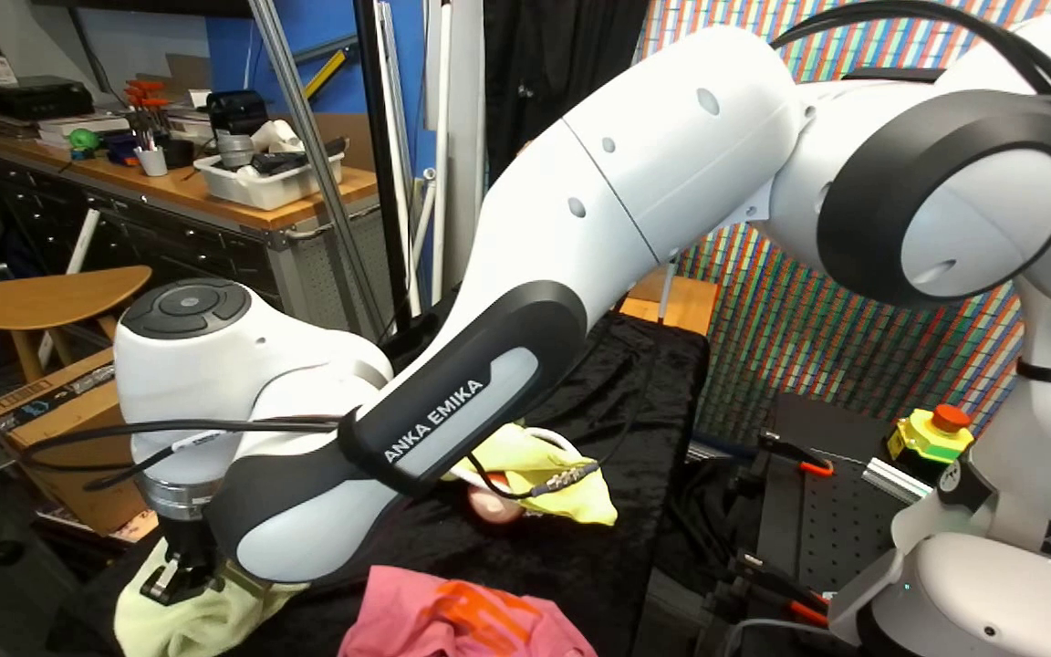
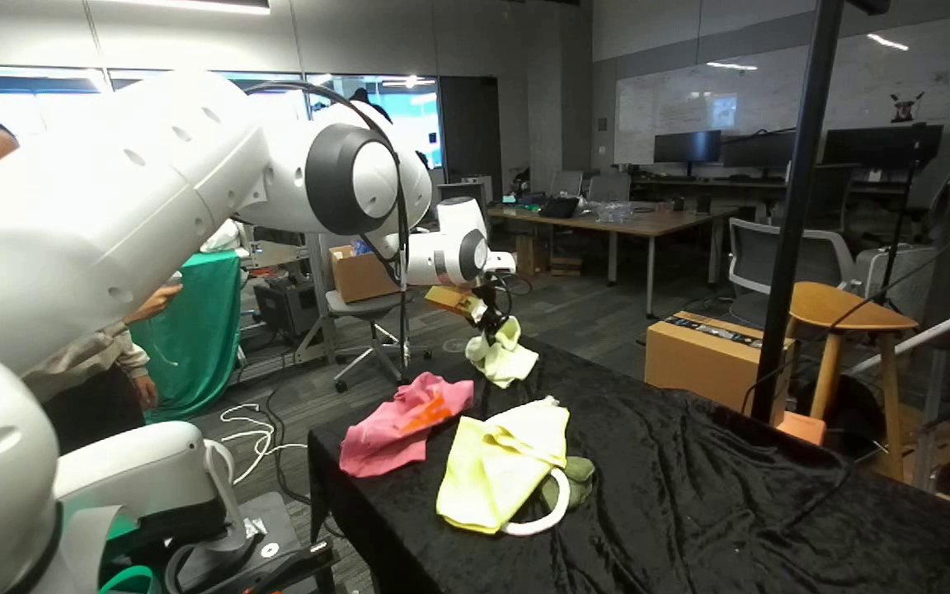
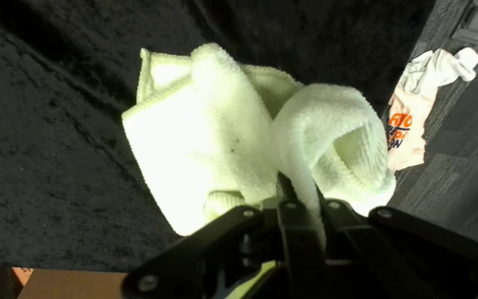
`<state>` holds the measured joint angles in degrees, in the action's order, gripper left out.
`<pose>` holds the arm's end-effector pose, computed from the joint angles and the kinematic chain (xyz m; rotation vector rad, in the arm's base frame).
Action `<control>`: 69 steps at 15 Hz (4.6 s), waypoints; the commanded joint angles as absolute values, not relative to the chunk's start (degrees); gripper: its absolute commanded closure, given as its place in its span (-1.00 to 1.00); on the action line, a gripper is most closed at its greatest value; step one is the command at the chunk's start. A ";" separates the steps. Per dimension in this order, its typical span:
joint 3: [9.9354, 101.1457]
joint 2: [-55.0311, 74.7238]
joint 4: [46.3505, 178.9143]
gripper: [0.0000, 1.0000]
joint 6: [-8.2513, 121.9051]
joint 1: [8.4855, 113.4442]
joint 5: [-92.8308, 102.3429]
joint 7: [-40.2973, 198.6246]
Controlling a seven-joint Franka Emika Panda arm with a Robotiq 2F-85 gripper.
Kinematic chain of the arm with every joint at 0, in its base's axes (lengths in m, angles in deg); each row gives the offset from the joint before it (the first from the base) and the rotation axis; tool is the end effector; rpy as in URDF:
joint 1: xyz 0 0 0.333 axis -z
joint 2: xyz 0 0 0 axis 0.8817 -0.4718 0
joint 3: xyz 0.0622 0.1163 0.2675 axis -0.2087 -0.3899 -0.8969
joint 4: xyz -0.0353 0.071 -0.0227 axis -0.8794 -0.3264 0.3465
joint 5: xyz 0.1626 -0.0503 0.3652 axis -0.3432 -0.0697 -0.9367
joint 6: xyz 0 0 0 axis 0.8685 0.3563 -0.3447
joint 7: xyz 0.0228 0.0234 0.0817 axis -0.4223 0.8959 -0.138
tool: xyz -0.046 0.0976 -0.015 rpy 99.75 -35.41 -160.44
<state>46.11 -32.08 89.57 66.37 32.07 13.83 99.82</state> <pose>0.6441 0.4309 0.1655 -2.9987 -0.4062 -0.4386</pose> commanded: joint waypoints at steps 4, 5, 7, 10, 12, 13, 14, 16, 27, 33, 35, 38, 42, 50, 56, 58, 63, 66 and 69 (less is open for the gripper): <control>44.83 -25.08 95.30 0.82 69.36 33.31 14.54 97.86; 45.44 -23.98 96.27 0.84 70.50 33.17 14.85 98.57; 47.14 -20.46 99.77 0.84 73.99 33.05 15.26 100.56; 51.93 -13.94 106.97 0.86 79.65 32.06 16.34 105.76; 56.24 -10.05 111.44 0.85 82.66 30.69 17.97 110.22; 59.88 -8.34 113.33 0.84 83.92 28.78 17.65 111.94; 62.03 -6.01 116.10 0.84 84.99 27.98 18.70 114.23; 66.19 -1.56 121.47 0.84 86.67 26.27 20.64 117.62; 82.42 18.88 140.87 0.84 83.93 15.74 41.31 135.31; 83.73 30.34 146.26 0.83 77.20 14.73 55.91 147.19; 82.86 33.78 148.16 0.85 74.92 15.37 59.75 150.34; 71.67 38.07 151.76 0.84 72.81 26.65 62.48 152.53; 58.04 41.04 157.00 0.84 74.76 40.32 58.26 148.45; 45.60 31.45 158.09 0.84 76.94 47.29 37.14 125.00; 42.52 20.30 153.35 0.84 70.85 48.36 29.48 115.24; 42.88 17.92 151.91 0.84 69.22 47.95 27.42 112.67; 43.98 14.80 148.74 0.31 65.56 47.12 25.43 110.41; 43.91 14.08 147.49 -0.11 64.25 47.20 23.62 108.60; 44.08 14.08 146.57 -0.56 63.31 46.88 22.93 108.07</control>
